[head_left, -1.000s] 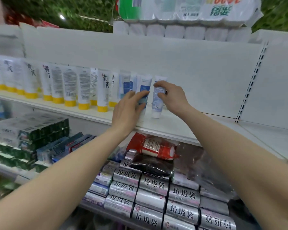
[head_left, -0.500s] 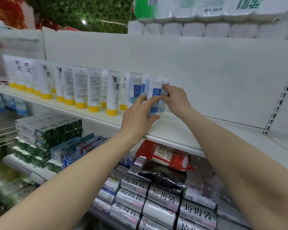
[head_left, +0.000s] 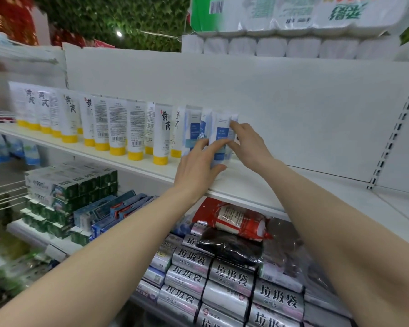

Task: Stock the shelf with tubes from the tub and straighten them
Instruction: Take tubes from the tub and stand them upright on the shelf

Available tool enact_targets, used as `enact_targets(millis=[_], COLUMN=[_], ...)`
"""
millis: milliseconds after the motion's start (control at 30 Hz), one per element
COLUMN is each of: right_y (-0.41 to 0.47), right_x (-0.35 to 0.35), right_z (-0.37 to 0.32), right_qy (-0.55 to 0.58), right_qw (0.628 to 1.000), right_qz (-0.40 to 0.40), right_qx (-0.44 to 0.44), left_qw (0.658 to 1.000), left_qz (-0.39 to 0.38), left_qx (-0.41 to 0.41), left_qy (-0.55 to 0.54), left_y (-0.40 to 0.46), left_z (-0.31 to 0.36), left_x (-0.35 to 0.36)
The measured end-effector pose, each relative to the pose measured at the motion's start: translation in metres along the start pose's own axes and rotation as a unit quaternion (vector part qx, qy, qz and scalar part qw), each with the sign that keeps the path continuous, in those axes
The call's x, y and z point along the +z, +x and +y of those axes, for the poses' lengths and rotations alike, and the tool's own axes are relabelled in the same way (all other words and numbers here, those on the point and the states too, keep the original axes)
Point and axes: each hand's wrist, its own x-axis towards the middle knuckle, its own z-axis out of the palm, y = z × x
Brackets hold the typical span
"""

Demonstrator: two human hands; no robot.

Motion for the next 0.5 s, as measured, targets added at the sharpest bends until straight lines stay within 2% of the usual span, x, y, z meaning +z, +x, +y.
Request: enact_targets(millis=[167, 400, 500], right_y=[-0.029, -0.093, -0.128], right_x=[-0.018, -0.042, -0.052], right_z=[-0.002, -0.011, -0.025], right_qy=[-0.066, -0.194, -0.233], right_qw=[0.998, 0.98, 0.971], right_qz=[0.012, 0.039, 0.048], right_qx=[-0.005, 0.002, -0.005], left_qw=[1.0, 0.998, 0.997], left_qz=[-0.029, -0.035, -0.043], left_qx=[0.002, -0.022, -0.004], left_qy=[-0.004, 0.049, 0.061], left_y=[-0.005, -0.031, -0.051], left_z=[0.003, 0.017, 0.027], left_x=[-0.002, -0.02, -0.034])
